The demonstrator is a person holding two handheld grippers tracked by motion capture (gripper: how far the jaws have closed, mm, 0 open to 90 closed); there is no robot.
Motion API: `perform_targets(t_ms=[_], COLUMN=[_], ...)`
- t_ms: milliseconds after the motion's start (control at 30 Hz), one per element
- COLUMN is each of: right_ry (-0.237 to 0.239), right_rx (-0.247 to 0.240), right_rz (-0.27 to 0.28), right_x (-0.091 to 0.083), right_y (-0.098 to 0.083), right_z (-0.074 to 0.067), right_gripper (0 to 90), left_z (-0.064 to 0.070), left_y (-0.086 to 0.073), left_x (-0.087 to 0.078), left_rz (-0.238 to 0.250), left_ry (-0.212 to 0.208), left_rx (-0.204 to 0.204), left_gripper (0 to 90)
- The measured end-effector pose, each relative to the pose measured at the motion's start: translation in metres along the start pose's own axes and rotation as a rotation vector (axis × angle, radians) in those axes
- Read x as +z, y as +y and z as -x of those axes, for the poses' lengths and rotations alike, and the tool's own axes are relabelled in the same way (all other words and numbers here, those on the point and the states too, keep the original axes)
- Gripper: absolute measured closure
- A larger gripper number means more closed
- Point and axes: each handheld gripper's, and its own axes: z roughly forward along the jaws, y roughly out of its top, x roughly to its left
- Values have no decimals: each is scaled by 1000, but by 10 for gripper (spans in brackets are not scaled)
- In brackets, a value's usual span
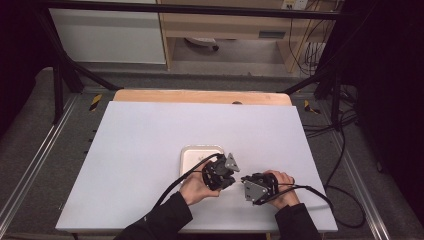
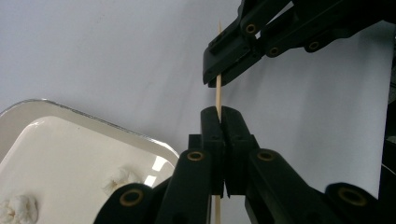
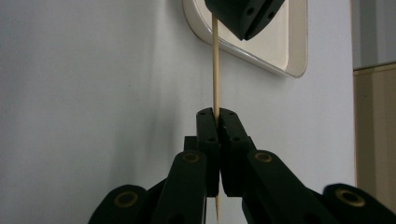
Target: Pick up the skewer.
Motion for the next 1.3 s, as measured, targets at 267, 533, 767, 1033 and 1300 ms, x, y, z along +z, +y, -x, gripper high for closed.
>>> perform_targets(t_ms=[267,533,767,1033,1300], right_ry=[2,7,7,9,-5], right_rx=[-11,-26,-45,-67,-41], right_rz=[-26,-36,-41,-40,-35], right_x=[1,1,0,1,-1], right_y=[2,3,4,6,5], right_z=[1,1,1,0,2], right_gripper=[894,894,894,893,881], left_z=[-4,-6,-4,0,0], left_y=[0,-3,-3,-4,-5], left_x=[-6,0,3,7,4], left_rz=[-38,-150,-196,-217,-189], left_ry=[8,11,-4,-5,11], left_rx=[7,36,55,75,80], left_gripper=[768,790,851,883,886])
